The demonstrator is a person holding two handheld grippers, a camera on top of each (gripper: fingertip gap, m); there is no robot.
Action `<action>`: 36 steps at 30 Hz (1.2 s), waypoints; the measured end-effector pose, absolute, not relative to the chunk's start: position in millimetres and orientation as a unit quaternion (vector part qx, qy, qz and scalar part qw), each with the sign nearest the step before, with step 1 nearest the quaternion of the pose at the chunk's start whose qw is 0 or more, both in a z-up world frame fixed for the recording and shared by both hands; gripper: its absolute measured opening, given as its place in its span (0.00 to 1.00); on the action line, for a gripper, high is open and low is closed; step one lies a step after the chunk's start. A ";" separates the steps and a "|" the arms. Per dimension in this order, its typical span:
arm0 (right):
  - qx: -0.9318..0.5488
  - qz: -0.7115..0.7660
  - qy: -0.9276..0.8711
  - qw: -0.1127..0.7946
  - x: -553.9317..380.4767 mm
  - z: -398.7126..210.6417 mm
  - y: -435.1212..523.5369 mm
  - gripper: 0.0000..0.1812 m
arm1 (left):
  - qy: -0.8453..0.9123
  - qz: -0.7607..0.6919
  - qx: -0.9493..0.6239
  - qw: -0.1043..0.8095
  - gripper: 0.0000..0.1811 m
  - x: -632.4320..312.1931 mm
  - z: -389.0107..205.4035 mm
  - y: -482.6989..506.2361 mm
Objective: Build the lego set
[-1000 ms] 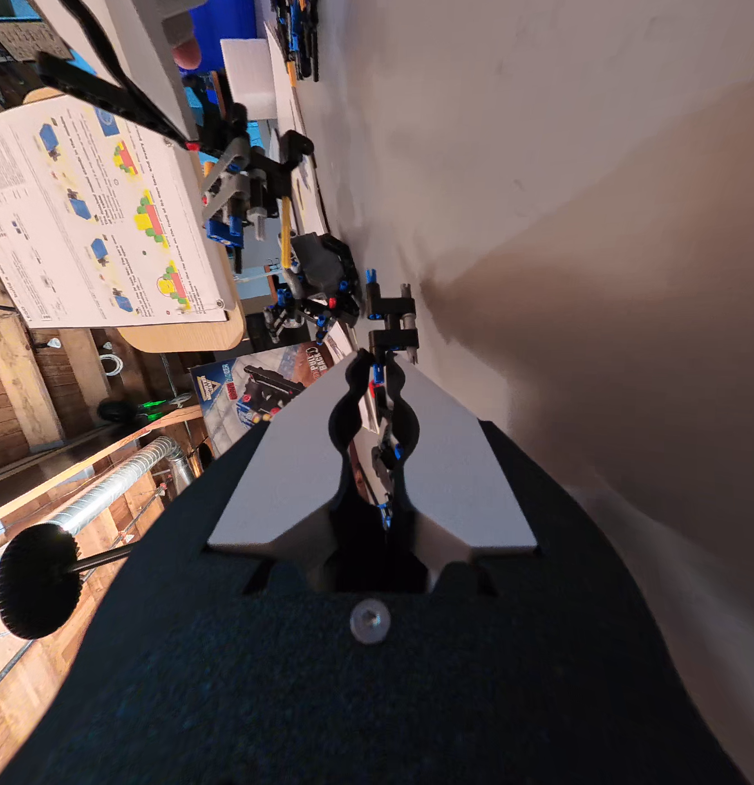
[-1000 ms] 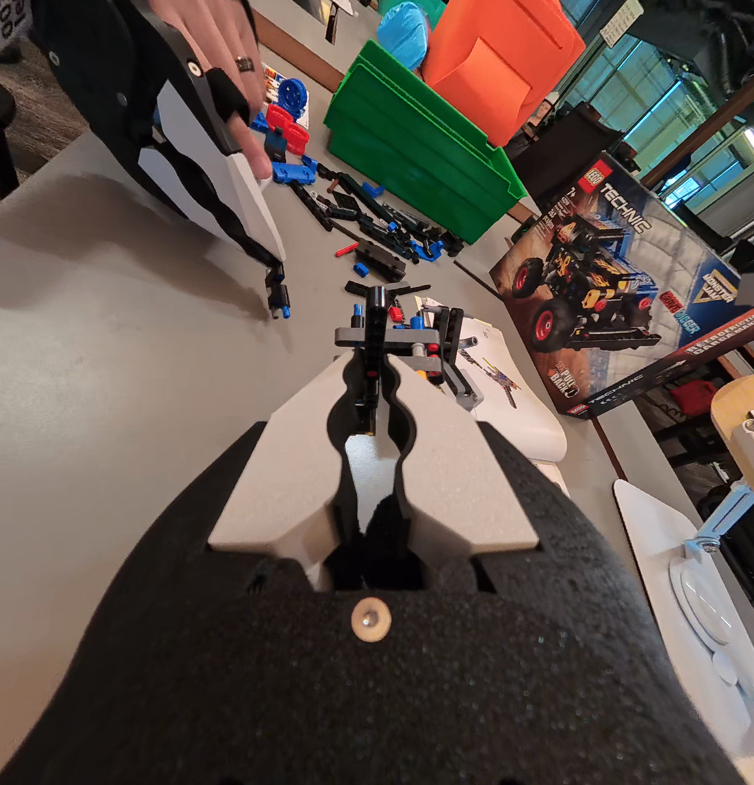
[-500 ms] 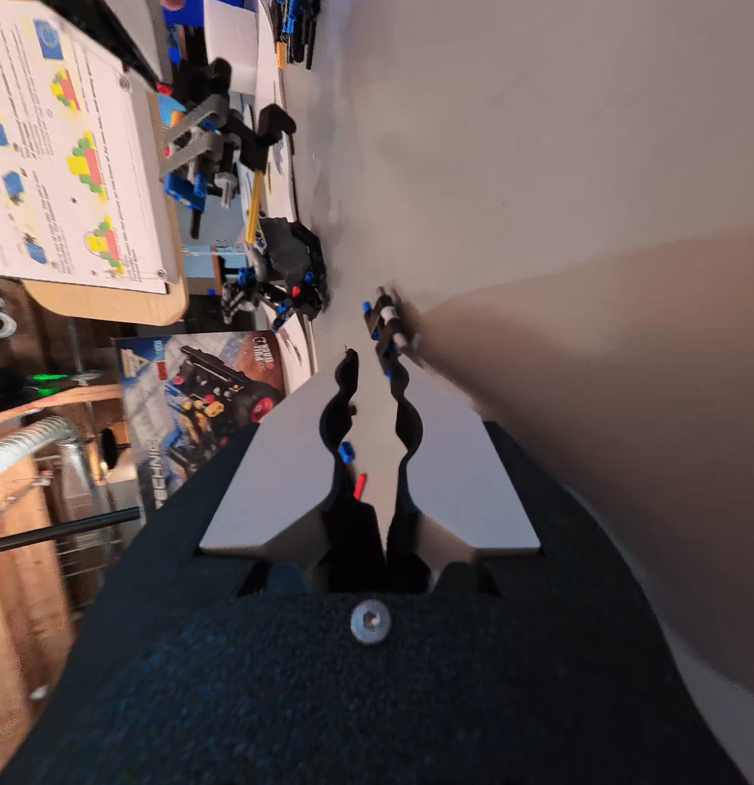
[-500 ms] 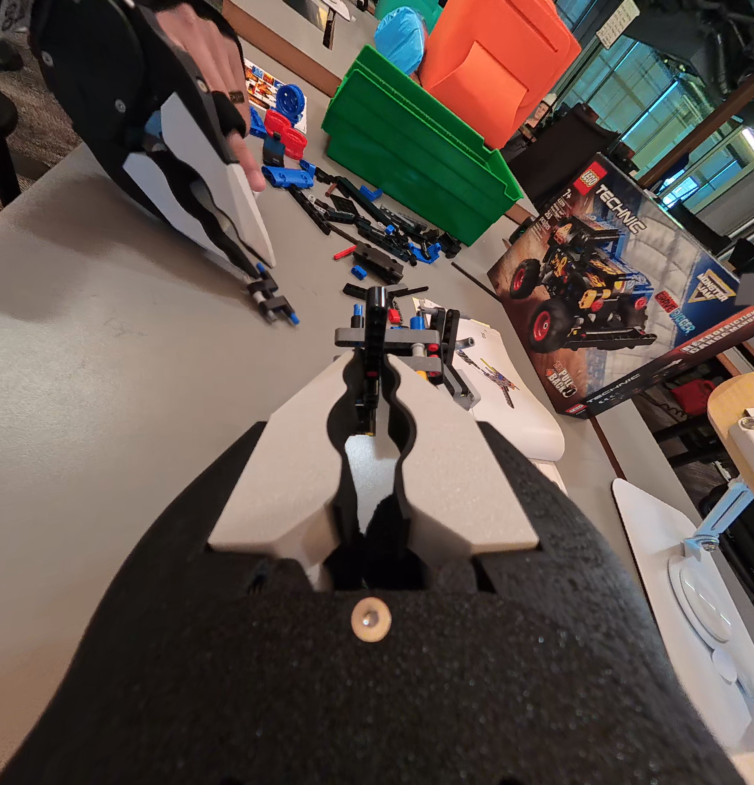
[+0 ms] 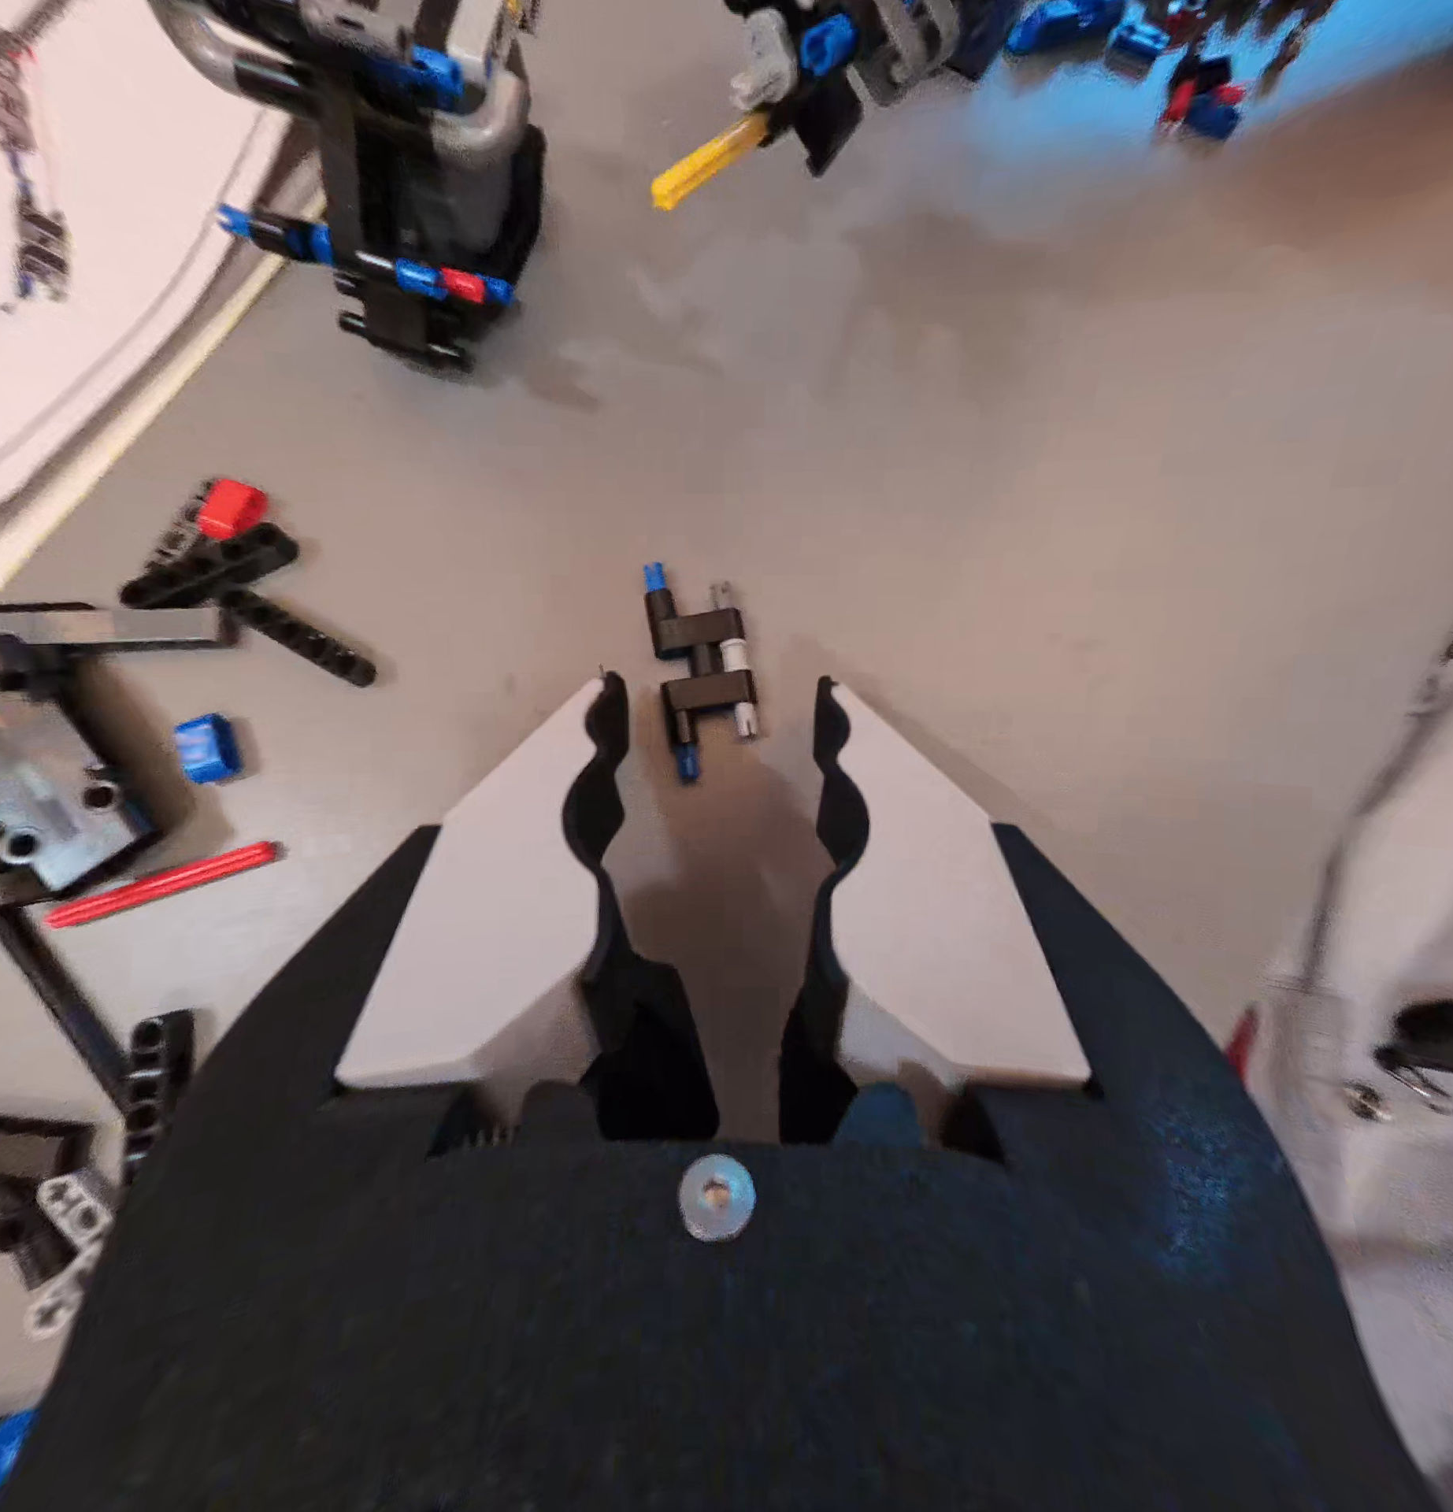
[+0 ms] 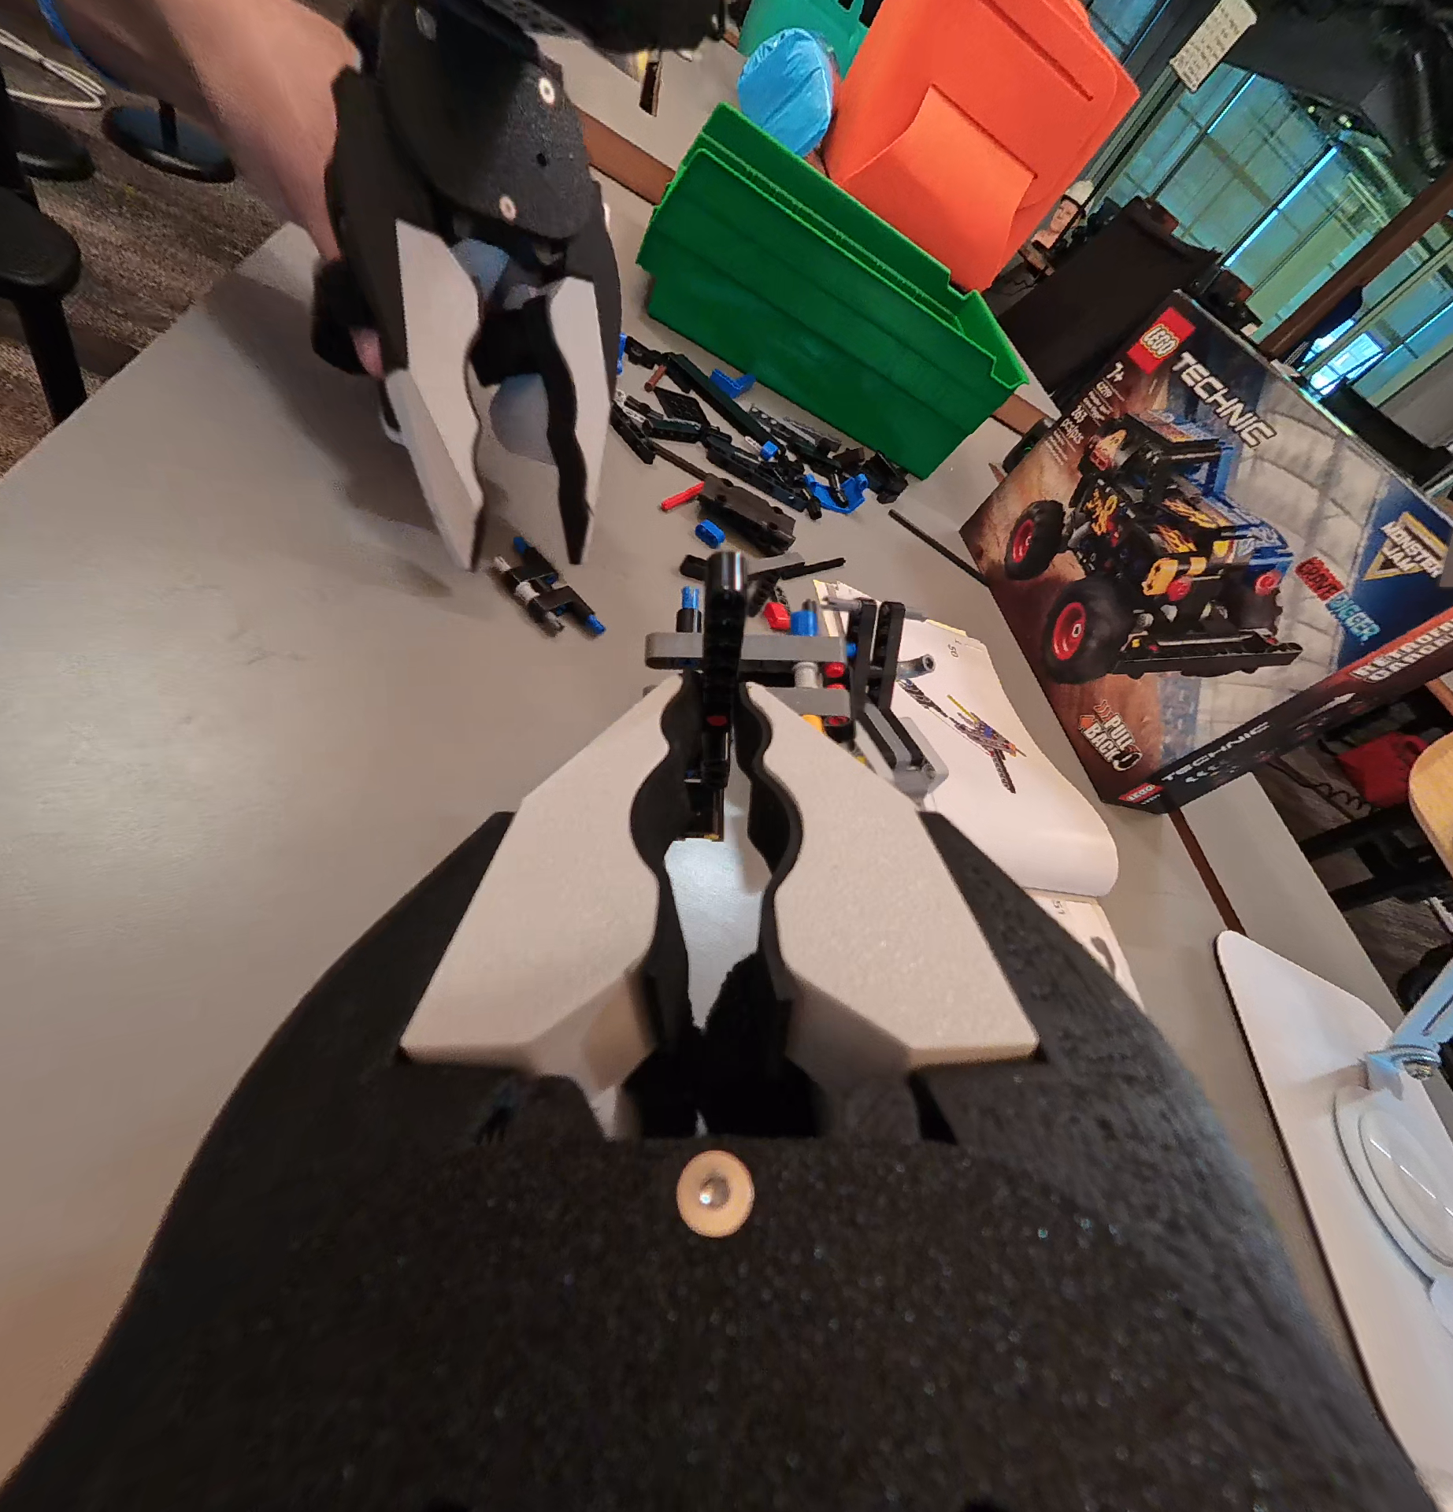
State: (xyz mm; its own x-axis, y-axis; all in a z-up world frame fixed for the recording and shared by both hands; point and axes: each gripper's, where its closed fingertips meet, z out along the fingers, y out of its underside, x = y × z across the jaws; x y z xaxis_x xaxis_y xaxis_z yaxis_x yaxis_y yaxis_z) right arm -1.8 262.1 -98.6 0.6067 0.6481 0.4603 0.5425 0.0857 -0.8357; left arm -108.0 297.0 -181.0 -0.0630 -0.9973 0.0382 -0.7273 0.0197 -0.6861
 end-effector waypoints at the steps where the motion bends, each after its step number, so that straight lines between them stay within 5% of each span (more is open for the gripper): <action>1: -0.675 0.050 -0.442 0.588 -3.6 -98.5 261.0 0.04 | 0.674 -0.274 -0.639 0.250 0.24 -106.5 -182.1 298.3; 3: -0.675 0.071 -0.442 0.586 -9.1 -96.6 257.9 0.04 | 0.681 -0.251 -0.639 0.254 0.24 -106.3 -188.0 301.1; 5: -0.681 0.099 -0.443 0.575 -15.3 -97.1 253.4 0.03 | 0.687 -0.262 -0.630 0.251 0.13 -104.8 -187.7 296.3; 18: -0.743 0.241 -0.413 0.469 -28.2 -124.9 239.1 0.03 | 0.737 -0.216 -0.547 0.332 0.12 -108.7 -166.1 299.6; 36: -0.757 0.213 -0.401 0.469 -33.8 -132.3 258.6 0.05 | 0.723 -0.246 -0.519 0.384 0.13 -107.3 -144.8 294.8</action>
